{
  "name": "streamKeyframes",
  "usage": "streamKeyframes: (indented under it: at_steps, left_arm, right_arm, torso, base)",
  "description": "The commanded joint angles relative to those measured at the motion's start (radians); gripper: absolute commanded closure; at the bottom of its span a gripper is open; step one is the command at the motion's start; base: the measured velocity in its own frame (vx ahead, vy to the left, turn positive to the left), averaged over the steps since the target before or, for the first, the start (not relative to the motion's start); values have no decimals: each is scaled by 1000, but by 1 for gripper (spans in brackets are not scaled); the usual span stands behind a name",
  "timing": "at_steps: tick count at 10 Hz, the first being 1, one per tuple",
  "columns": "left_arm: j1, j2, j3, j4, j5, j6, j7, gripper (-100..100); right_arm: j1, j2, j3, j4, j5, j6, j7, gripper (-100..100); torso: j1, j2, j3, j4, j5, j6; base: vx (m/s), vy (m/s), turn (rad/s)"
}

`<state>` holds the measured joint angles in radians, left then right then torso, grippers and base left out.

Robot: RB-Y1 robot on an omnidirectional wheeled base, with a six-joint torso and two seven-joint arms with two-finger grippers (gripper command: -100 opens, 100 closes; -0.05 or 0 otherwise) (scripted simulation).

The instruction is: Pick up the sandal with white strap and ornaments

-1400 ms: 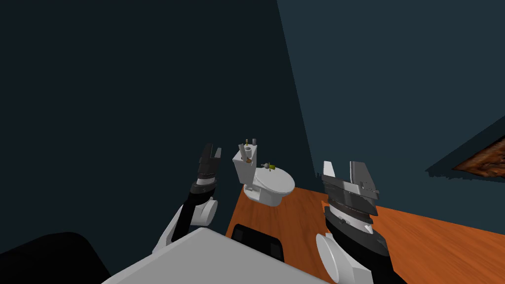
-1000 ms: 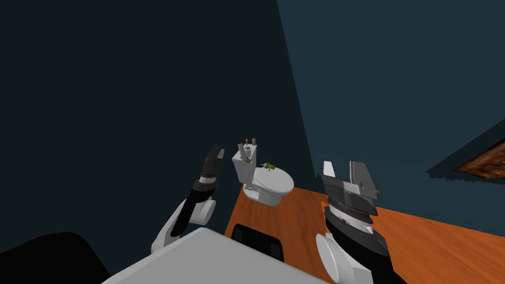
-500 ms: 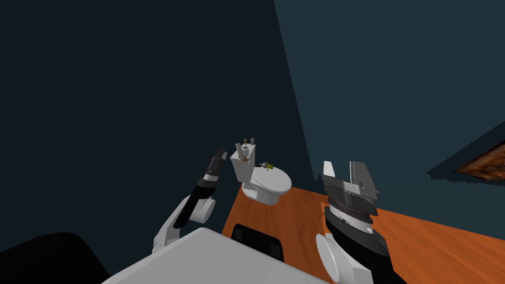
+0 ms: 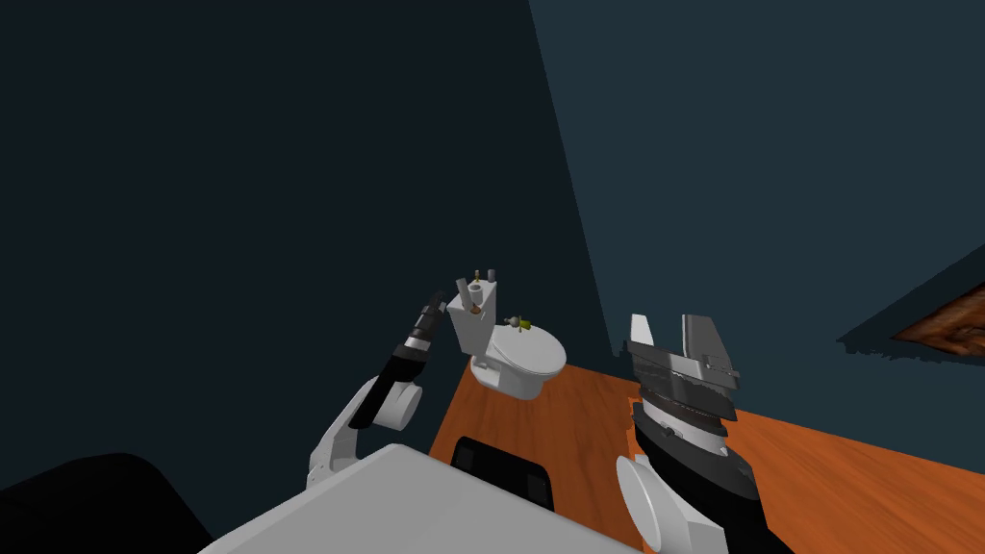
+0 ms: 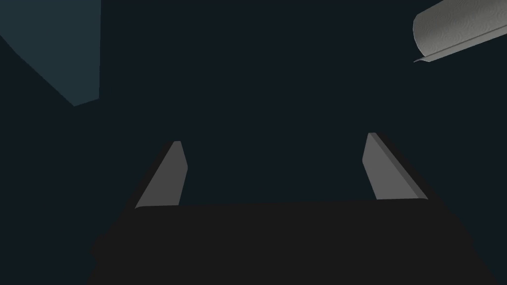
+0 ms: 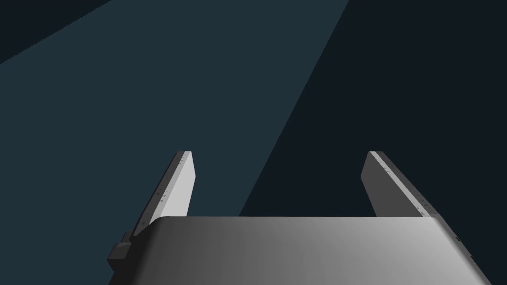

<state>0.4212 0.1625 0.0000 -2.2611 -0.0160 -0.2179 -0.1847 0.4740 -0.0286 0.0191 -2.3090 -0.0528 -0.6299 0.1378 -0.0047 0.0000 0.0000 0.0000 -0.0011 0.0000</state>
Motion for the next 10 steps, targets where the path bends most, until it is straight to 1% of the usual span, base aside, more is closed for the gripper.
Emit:
streamKeyframes:
  at_steps: [1, 2, 3, 4, 7, 8, 10]
  left_arm:
    - [-4, 1, 0, 9, 4, 28, -5, -100]
    - [-11, 2, 1, 20, 11, 67, -11, -100]
    - [-17, 3, 2, 31, 17, 93, -16, -100]
    - [-17, 3, 2, 31, 17, 103, -16, -100]
    - [-33, 7, 6, 59, 32, 197, -28, -100]
    - [-33, 7, 6, 59, 32, 198, -28, -100]
    - [-42, 9, 8, 76, 39, 251, -32, -100]
  right_arm:
    - [0, 0, 0, 0, 0, 0, 0, 0]
    - [0, 0, 0, 0, 0, 0, 0, 0]
    - [0, 0, 0, 0, 0, 0, 0, 0]
    - [0, 0, 0, 0, 0, 0, 0, 0]
    - [0, 0, 0, 0, 0, 0, 0, 0]
    - [0, 0, 0, 0, 0, 0, 0, 0]
    - [0, 0, 0, 0, 0, 0, 0, 0]
  torso:
    - [0, 0, 0, 0, 0, 0]
    - [0, 0, 0, 0, 0, 0]
    - [1, 0, 0, 0, 0, 0]
    - [0, 0, 0, 0, 0, 0]
    - [1, 0, 0, 0, 0, 0]
    - [1, 0, 0, 0, 0, 0]
    - [3, 0, 0, 0, 1, 0]
  base:
    - [0, -63, 17]
    - [-10, -59, 29]
    - [-14, -69, 46]
    - [-8, -53, 17]
    - [-3, -54, 39]
    - [0, -40, 15]
    - [5, -24, 27]
